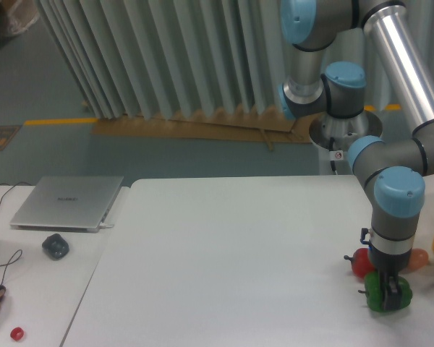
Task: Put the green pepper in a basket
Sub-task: 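Lower the gripper onto the green bell pepper and close around it, then lift the green pepper and carry it away past the table edge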
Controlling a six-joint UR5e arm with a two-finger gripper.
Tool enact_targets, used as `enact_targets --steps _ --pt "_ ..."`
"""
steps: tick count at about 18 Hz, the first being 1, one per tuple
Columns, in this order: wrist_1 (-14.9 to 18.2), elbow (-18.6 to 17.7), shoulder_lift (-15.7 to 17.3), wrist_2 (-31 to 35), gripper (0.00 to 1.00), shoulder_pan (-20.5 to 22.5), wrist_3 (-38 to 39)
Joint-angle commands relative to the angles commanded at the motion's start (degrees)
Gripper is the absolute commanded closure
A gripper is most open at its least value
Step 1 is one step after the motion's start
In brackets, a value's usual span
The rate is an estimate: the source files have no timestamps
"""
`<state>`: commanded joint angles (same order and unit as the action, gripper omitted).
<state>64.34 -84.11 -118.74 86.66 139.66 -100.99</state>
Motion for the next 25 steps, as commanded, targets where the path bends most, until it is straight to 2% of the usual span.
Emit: enact_targets --steps 5,9,13,17,25 --pt "0.3 0.0 2.5 -0.1 0.45 0.9 -0.3" --pt "1.0 0.0 4.8 0.4 0.45 2.3 -3.8" --pt "5.4 0.3 6.4 0.1 0.45 3.7 -4.3" --pt "7.6 0.6 8.3 0.4 0.46 4.8 -6.8" --pt "9.1 0.5 8.7 0.5 0.48 10.8 -16.2"
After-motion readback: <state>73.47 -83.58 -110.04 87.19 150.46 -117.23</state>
